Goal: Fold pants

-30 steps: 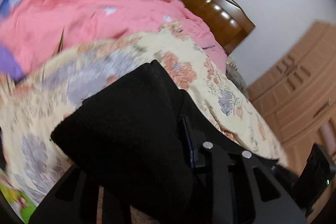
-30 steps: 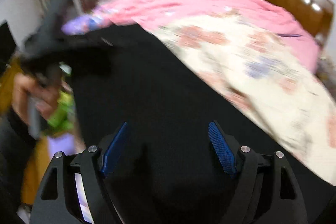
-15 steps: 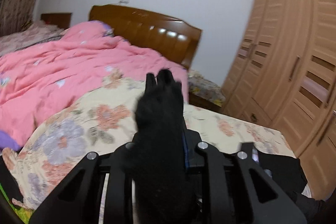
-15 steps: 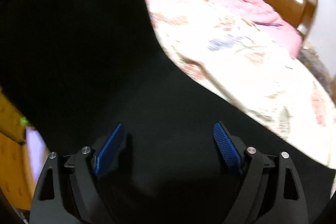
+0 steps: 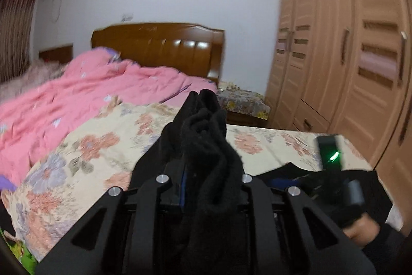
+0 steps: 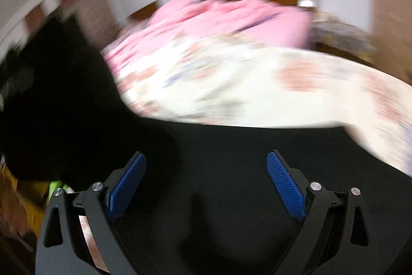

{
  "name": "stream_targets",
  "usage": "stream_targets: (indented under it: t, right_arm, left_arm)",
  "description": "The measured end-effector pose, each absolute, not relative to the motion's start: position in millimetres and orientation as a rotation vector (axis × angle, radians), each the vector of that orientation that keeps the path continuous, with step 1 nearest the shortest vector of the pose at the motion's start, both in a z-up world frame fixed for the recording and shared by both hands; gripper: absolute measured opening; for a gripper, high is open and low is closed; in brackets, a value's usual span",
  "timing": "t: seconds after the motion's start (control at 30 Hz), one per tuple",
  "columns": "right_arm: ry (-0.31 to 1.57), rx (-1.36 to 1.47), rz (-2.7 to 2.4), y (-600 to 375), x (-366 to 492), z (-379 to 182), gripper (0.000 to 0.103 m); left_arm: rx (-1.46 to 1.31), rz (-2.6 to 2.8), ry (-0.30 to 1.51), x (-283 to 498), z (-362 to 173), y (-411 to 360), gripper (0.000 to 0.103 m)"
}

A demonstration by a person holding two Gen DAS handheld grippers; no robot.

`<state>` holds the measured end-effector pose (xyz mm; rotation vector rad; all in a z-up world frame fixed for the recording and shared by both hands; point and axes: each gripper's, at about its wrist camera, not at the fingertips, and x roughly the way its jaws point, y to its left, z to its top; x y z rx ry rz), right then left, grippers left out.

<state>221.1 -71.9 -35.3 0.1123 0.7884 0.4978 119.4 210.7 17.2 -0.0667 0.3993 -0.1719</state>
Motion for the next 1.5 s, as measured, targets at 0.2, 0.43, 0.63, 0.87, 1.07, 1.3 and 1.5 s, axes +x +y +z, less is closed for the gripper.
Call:
stream_targets:
  t: [0.2,0.43,0.63,0.87,1.07,1.3,1.5]
  right_arm:
    - [0.749,0.26,0.32,-201,203,-23,0.094]
    - [0.804,0.35,0.353,-221,179,-48,0.094]
    - [0.921,0.439,0.542,-185,159,-59,0.094]
    - [1.053,0.414,0.712,-114,150,-75,0.087]
    - [1.089,0.412,0.752,-64,155,-79,0.077]
    - [1.079,0.37,0.644,-65,150,-74,0.059]
    - [0.877,0.366,0.619,-96,101,-30,0.06]
  left_arm:
    - [0.163,-0.285,0.546,128,-55,96,0.019]
    - [0.306,-0.484,0.591,114,-108,46,0.085]
    - [0.268,-0.486,0.492,70,-79,85,0.09]
    - [0.101,-0.182,0.505,60,-70,210,0.098]
    - [0.074,-0.099,0.584,72,-96,250,0.098]
    - [0.164,-0.171,0.596,60,-108,242,0.098]
    - [0.171,-0.176,0.558,56,-103,234,0.098]
